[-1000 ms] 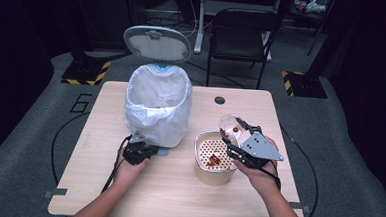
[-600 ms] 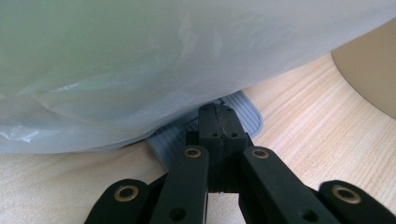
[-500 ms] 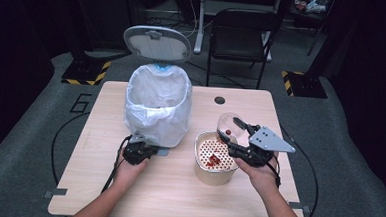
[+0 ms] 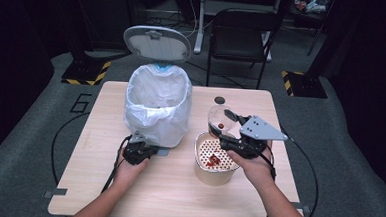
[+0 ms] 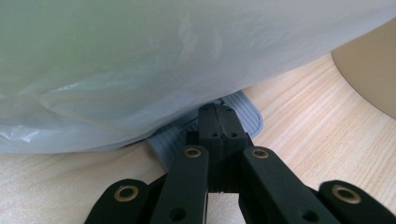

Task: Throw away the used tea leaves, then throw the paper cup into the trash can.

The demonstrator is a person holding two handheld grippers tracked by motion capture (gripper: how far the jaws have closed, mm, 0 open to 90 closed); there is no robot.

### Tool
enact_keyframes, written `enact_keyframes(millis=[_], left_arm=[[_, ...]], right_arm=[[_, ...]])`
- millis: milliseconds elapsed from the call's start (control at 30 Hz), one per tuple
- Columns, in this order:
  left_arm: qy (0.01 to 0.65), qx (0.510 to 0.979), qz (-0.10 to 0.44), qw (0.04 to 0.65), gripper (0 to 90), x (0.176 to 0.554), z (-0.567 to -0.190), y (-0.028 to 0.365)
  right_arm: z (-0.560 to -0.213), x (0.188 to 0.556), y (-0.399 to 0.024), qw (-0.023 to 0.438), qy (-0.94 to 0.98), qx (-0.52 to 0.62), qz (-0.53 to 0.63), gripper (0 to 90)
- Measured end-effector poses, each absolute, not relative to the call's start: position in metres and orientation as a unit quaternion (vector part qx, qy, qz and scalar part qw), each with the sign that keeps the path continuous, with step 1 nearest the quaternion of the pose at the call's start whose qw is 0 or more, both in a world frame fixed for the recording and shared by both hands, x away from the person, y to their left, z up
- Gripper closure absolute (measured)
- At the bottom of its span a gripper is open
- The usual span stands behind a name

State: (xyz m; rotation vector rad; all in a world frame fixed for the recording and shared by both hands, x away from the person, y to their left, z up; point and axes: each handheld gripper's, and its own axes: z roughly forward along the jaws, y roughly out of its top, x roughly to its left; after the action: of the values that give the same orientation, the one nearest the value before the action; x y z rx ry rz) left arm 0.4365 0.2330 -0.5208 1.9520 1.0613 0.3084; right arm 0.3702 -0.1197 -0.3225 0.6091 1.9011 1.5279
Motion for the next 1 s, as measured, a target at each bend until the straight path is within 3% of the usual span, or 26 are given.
enact_keyframes(millis=[1000], left_arm=[[0.425, 0.785, 0.121, 0.434, 90.0, 0.437, -0.521, 0.234]], right_arm=[[-0.277, 0.434, -0.055, 0.274, 0.718, 0.239, 0.594, 38.9]])
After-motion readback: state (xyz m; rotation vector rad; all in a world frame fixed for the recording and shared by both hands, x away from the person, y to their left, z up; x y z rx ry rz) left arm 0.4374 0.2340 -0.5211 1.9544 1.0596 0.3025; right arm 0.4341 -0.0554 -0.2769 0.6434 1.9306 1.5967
